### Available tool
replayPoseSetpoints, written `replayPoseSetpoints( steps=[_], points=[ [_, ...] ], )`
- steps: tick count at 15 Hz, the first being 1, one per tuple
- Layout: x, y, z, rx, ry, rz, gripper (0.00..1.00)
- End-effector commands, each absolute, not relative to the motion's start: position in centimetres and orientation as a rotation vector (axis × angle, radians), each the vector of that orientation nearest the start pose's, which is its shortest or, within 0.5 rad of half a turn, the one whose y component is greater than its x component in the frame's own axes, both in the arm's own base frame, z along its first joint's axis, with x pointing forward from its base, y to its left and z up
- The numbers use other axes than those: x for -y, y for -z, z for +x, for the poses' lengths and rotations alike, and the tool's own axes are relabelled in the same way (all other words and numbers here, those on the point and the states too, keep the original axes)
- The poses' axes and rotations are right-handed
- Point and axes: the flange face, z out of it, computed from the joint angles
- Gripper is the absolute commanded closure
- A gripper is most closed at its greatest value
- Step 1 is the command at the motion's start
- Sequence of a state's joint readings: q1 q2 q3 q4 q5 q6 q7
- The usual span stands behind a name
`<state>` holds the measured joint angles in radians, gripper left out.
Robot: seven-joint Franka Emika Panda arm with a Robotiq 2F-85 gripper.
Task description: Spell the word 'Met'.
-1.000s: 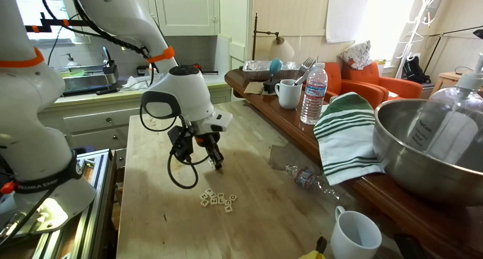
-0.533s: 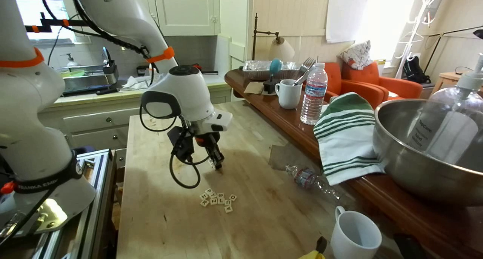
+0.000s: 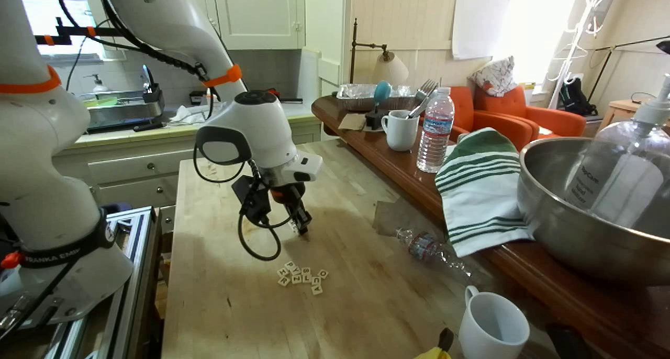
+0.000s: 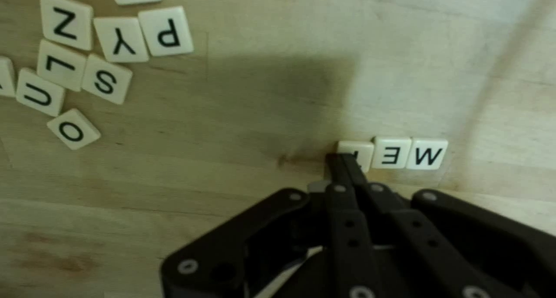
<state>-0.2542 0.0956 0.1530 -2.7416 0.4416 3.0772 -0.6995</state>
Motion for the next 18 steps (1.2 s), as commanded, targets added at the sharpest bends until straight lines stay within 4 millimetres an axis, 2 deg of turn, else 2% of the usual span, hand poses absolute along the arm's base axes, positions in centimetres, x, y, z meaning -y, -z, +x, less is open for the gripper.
replayPoseSetpoints(
  steps=[1, 13, 18],
  points=[
    [7.29, -19.23, 39.62, 0.295, 0.341, -3.114, 1.0],
    [7.4, -18.96, 39.52, 0.348, 0.339, -3.117, 1.0],
    [7.33, -19.67, 39.67, 0.335, 0.348, -3.11, 1.0]
  ],
)
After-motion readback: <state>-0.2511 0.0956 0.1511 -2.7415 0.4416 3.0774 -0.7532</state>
